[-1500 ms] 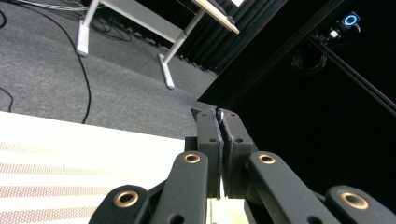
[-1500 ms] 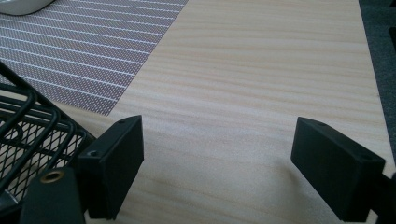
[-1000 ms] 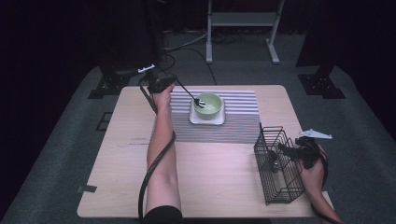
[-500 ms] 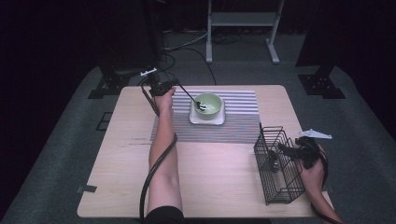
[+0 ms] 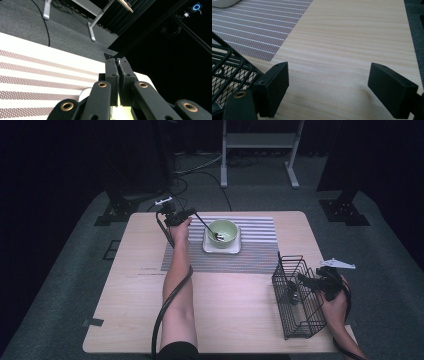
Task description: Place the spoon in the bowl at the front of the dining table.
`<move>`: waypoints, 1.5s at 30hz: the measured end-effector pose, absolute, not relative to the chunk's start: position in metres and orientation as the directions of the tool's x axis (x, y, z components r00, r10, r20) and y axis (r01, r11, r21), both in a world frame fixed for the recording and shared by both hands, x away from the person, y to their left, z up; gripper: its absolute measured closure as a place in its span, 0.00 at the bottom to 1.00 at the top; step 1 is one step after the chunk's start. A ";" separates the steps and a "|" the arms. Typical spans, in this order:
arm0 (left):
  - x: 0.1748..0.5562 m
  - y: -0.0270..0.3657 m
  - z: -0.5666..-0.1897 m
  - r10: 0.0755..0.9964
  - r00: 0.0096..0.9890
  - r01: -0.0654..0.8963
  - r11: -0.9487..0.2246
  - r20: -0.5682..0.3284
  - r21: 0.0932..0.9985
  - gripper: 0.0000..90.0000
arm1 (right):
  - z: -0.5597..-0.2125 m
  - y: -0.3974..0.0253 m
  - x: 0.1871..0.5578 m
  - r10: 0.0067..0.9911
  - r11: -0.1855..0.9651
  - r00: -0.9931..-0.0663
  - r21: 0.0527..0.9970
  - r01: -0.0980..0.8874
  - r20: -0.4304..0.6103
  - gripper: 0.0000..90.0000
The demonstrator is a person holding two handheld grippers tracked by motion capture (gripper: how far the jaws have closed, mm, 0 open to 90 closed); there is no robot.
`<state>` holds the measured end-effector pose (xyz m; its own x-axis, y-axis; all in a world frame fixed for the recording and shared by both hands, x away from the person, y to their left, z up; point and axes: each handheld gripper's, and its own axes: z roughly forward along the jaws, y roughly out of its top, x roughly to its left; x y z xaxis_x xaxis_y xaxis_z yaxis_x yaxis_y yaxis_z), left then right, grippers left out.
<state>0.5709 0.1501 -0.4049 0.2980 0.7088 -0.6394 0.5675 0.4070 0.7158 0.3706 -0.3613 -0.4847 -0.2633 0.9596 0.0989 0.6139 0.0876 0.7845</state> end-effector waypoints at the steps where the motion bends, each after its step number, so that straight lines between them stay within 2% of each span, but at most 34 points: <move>1: 0.571 0.150 -0.405 0.705 0.297 0.568 0.412 -0.644 0.712 0.97 | -0.485 -0.361 0.371 0.960 0.088 -0.263 0.785 0.614 0.099 0.18; 28: 0.568 0.152 -0.416 0.683 0.306 0.584 0.416 -0.664 0.697 0.95 | -0.485 -0.362 0.370 0.959 0.084 -0.264 0.784 0.615 0.104 0.18; 45: 0.560 0.154 -0.418 0.685 0.358 0.588 0.362 -0.634 0.723 0.79 | -0.485 -0.364 0.370 0.960 0.073 -0.258 0.784 0.616 0.113 0.18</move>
